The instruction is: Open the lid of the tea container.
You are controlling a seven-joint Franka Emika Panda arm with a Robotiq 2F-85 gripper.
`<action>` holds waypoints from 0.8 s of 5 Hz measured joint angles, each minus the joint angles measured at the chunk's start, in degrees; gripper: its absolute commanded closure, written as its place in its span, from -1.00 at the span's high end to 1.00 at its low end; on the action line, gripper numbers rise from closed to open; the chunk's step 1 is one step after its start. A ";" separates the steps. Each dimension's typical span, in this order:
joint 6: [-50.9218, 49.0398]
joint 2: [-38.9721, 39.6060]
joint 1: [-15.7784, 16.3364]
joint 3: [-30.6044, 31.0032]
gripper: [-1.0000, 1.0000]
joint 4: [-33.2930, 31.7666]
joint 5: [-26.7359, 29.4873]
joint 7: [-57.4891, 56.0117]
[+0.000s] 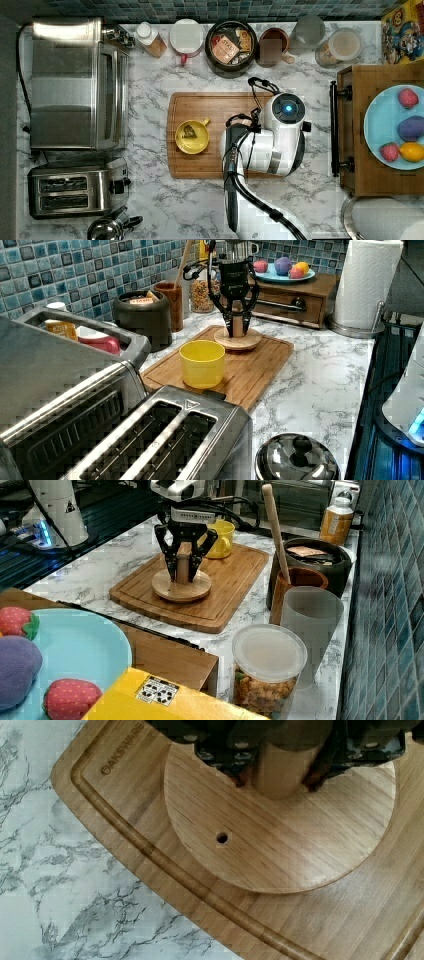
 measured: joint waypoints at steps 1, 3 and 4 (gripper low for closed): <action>-3.33 0.02 0.57 0.00 -1.00 0.90 -4.14 0.07; -1.71 -2.19 1.08 2.13 -1.00 1.01 -7.01 -0.08; -2.88 -6.48 2.01 4.29 -1.00 1.34 0.82 -5.78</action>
